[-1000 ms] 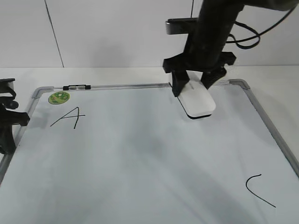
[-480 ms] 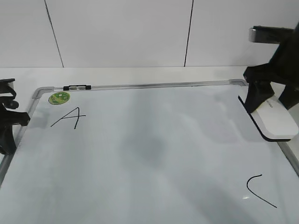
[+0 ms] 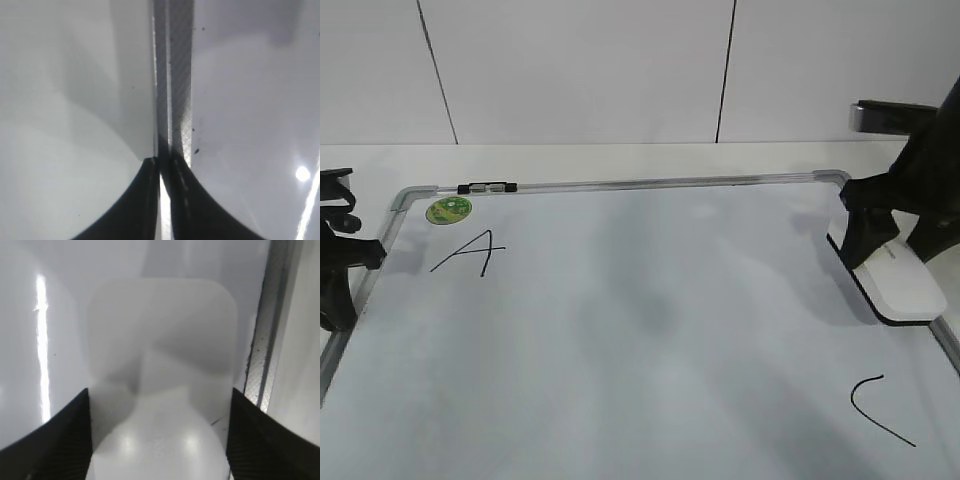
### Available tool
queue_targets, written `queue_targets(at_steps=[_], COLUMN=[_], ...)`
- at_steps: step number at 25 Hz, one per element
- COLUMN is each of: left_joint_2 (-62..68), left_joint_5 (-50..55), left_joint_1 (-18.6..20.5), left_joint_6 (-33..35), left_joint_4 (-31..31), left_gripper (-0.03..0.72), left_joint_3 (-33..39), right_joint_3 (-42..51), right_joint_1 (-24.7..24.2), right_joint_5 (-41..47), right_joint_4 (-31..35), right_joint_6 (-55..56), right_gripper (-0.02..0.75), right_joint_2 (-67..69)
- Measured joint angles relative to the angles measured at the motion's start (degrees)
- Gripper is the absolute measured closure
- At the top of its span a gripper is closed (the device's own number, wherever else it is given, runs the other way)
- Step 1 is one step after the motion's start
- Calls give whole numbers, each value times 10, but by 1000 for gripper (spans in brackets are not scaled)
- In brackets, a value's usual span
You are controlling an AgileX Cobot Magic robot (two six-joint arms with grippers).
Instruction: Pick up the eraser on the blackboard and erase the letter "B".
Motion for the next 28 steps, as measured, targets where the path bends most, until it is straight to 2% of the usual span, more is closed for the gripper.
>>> queue_targets(at_steps=[8,28], left_joint_2=[0,0], left_joint_5=[0,0], left_joint_1=[0,0], left_joint_6=[0,0], left_joint_4=[-1,-2], left_gripper=[650,648], left_joint_3=[0,0], right_joint_3=[1,1], right_joint_1=[-1,-2], right_joint_5=[-33,-51], right_joint_4=[-24,-52], right_joint_6=[-1,1], right_gripper=[202,202], right_joint_2=[20,47])
